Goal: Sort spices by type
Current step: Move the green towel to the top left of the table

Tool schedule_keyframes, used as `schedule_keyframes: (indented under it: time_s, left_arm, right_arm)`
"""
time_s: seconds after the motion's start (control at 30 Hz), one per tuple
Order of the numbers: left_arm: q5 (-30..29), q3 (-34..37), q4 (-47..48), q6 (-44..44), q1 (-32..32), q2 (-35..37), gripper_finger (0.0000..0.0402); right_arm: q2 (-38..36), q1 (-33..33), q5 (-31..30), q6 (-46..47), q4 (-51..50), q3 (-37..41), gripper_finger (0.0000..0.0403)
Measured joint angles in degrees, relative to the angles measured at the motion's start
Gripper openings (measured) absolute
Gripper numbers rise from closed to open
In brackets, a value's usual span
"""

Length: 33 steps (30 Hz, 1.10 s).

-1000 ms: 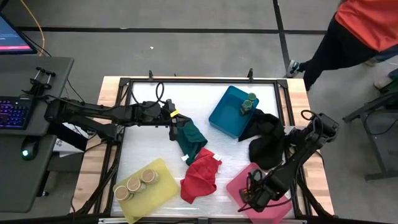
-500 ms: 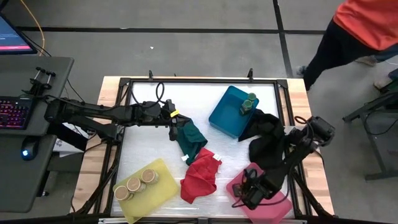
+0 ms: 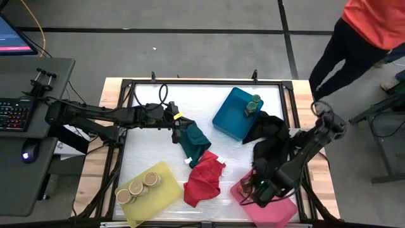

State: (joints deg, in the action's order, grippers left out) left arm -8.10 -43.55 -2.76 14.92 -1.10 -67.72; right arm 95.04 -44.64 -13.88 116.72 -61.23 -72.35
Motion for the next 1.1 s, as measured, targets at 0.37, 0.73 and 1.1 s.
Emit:
schedule_keyframes:
  time_s: [0.37,0.73,1.1]
  left_arm:
    - [0.01,0.0,-0.01,-0.04,0.0,0.0,0.0]
    - [0.0,0.0,-0.03,-0.04,0.0,-0.02,0.0]
    - [7.12,-0.02,-3.05,1.95,2.41,-0.14,0.0]
  right_arm:
    - [-14.28,0.26,5.81,10.92,-16.16,11.98,0.0]
    - [-22.68,14.3,5.54,7.76,-12.24,30.19,0.0]
    - [-20.82,20.02,-3.41,0.17,-8.2,26.73,0.0]
